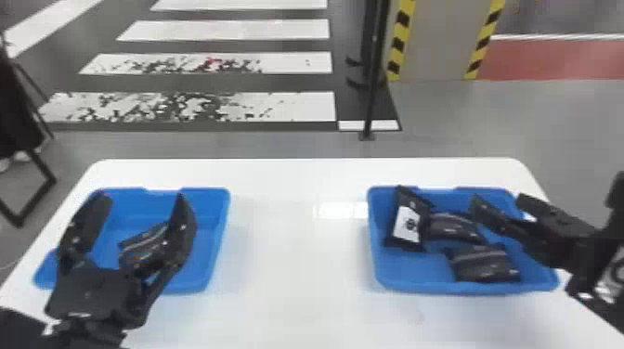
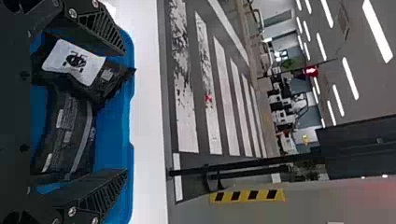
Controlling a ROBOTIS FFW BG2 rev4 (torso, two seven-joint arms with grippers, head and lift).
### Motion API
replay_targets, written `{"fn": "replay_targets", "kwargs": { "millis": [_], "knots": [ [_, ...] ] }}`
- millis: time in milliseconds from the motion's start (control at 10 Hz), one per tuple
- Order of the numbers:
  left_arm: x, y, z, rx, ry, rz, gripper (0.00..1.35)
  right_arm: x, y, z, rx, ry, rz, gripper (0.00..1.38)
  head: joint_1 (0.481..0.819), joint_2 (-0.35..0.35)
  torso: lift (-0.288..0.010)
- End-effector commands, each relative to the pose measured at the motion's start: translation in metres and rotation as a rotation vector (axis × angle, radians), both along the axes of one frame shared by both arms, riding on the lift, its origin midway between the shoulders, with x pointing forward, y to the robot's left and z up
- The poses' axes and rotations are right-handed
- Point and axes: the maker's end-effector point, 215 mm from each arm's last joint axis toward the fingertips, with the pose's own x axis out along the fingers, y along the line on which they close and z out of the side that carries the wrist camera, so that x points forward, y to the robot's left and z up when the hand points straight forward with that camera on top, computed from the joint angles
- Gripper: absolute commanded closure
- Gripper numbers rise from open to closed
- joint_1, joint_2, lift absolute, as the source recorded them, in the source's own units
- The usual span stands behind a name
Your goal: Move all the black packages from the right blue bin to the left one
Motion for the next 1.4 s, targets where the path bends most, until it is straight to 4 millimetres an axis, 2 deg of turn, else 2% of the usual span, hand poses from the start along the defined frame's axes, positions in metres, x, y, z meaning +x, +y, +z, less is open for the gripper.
{"fn": "replay_targets", "kwargs": {
  "millis": [0, 100, 200, 300, 400, 600, 800, 900, 1100, 1300],
  "knots": [
    [0.003, -0.014, -0.006, -0.017, 0.023, -0.031, 0.12, 0.001, 0.015, -0.036, 0.019, 0.079, 0.017, 0.15, 0.695, -0.051, -0.132],
    [0.003, -0.013, -0.007, -0.014, 0.025, -0.032, 0.12, 0.005, 0.036, -0.059, 0.046, 0.124, 0.051, 0.15, 0.695, -0.063, -0.132],
    [0.004, -0.014, -0.01, -0.015, 0.03, -0.033, 0.12, 0.004, 0.059, -0.069, 0.056, 0.149, 0.092, 0.15, 0.695, -0.056, -0.132],
    [0.005, -0.015, -0.009, -0.015, 0.028, -0.037, 0.12, -0.007, 0.077, -0.074, 0.063, 0.183, 0.123, 0.15, 0.695, -0.028, -0.132],
    [0.004, -0.015, -0.01, -0.014, 0.03, -0.038, 0.12, -0.024, 0.084, -0.068, 0.007, 0.215, 0.114, 0.16, 0.695, 0.0, -0.132],
    [0.004, -0.016, -0.014, -0.016, 0.037, -0.041, 0.12, -0.016, 0.085, -0.071, -0.002, 0.241, 0.102, 0.17, 0.695, 0.023, -0.132],
    [0.005, -0.019, -0.017, -0.014, 0.04, -0.051, 0.12, -0.01, 0.094, -0.084, 0.007, 0.27, 0.111, 0.21, 0.695, 0.03, -0.132],
    [0.005, -0.019, -0.018, -0.025, 0.042, -0.054, 0.12, -0.014, 0.099, -0.09, 0.009, 0.301, 0.115, 0.22, 0.695, 0.033, -0.132],
    [0.004, -0.018, -0.02, -0.027, 0.047, -0.055, 0.12, -0.034, 0.1, -0.087, -0.06, 0.383, 0.1, 0.22, 0.695, 0.038, -0.132],
    [0.004, -0.019, -0.021, -0.027, 0.046, -0.059, 0.12, -0.046, 0.079, -0.089, -0.169, 0.493, 0.05, 0.22, 0.695, 0.035, -0.132]
  ]
}}
